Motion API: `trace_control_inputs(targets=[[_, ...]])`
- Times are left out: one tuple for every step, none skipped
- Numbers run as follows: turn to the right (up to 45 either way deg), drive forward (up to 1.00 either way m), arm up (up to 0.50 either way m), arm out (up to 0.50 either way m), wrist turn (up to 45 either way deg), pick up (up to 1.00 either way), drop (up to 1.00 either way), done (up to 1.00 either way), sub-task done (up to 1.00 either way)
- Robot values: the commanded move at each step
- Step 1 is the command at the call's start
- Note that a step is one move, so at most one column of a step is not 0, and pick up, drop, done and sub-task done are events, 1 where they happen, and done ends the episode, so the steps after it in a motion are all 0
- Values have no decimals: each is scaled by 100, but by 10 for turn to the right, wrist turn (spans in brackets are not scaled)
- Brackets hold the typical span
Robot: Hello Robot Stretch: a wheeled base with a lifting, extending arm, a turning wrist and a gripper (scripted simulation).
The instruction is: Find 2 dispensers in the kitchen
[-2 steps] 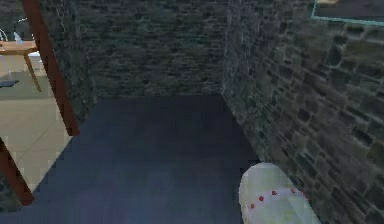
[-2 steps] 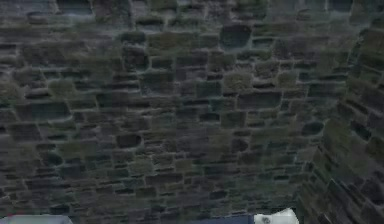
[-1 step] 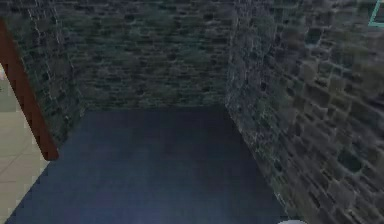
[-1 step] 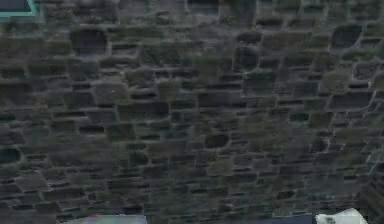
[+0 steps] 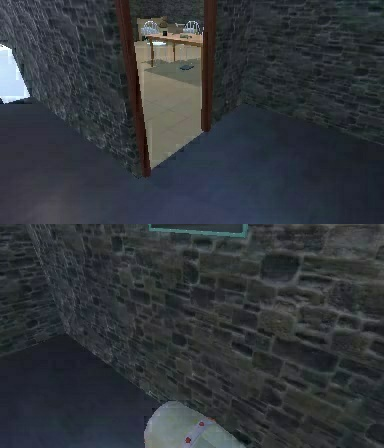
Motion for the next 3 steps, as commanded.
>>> trace_control_inputs(targets=[[-90,0,0,0,0,0,0,0,0],[0,95,0,0,0,0,0,0,0],[-420,0,0,0,0,0,0,0,0]])
